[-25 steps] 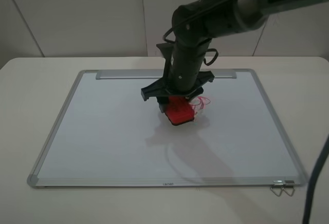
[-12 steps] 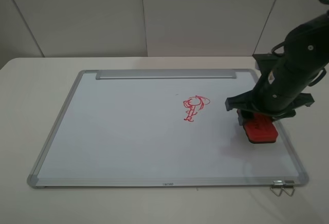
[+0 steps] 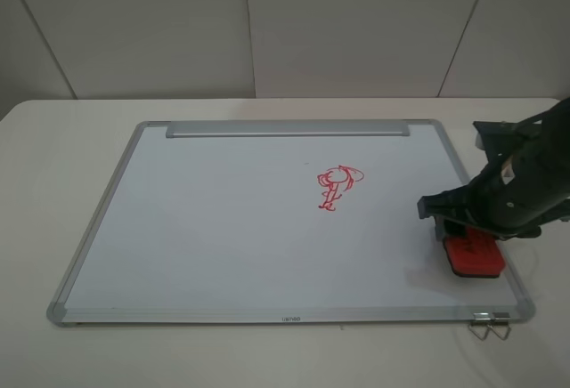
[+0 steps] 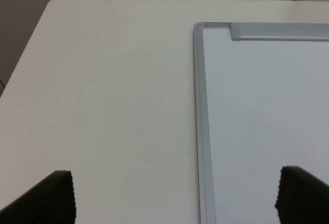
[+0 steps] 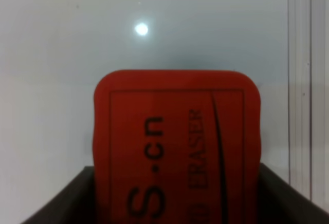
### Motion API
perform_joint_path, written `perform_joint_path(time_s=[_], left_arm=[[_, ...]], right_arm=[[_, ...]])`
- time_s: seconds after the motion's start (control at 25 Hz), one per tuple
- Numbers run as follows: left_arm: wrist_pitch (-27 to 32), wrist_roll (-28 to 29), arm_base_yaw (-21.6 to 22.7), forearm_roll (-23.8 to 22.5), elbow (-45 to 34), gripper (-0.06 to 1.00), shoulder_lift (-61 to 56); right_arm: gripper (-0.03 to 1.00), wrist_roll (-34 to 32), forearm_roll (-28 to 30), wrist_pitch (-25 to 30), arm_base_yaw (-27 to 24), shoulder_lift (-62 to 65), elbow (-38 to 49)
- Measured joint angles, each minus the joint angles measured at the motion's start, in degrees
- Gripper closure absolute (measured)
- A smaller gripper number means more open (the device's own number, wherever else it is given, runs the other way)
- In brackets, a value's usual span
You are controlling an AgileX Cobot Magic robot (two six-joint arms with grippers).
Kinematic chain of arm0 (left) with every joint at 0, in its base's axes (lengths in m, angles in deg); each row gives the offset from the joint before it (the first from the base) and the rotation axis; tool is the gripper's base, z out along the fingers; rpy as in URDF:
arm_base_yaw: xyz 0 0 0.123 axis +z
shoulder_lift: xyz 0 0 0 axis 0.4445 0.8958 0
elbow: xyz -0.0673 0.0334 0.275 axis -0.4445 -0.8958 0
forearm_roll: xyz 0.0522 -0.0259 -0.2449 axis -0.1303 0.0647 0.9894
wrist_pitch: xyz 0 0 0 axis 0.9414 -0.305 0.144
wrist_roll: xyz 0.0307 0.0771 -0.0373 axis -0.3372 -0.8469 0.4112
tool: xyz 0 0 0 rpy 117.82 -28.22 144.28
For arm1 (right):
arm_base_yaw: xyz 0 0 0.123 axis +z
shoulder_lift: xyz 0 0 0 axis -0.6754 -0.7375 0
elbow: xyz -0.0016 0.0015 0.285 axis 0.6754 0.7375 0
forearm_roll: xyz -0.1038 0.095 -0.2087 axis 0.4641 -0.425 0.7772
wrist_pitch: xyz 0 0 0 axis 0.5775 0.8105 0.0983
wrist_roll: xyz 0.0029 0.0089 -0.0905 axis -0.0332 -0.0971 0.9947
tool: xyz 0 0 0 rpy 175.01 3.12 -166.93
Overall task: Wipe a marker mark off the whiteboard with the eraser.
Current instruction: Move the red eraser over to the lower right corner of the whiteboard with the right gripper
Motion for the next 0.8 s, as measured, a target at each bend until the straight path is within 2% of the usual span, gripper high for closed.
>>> perform_joint_path(time_s=[0.32, 0.56, 0.8], left_arm=[[0.0, 0.0, 0.0, 0.0, 0.0, 0.17, 0.0], [0.0, 0.0, 0.0, 0.0, 0.0, 0.17, 0.0], [0.0, 0.0, 0.0, 0.0, 0.0, 0.17, 0.0]], right_arm=[[0.47, -0.1, 1.1, -1.7, 0.0, -0.1, 1.5], [0.47, -0.2, 2.6, -7.4, 0.0, -1.0, 5.1], [0.47, -0.2, 3.6, -9.1, 0.0, -1.0, 5.2]])
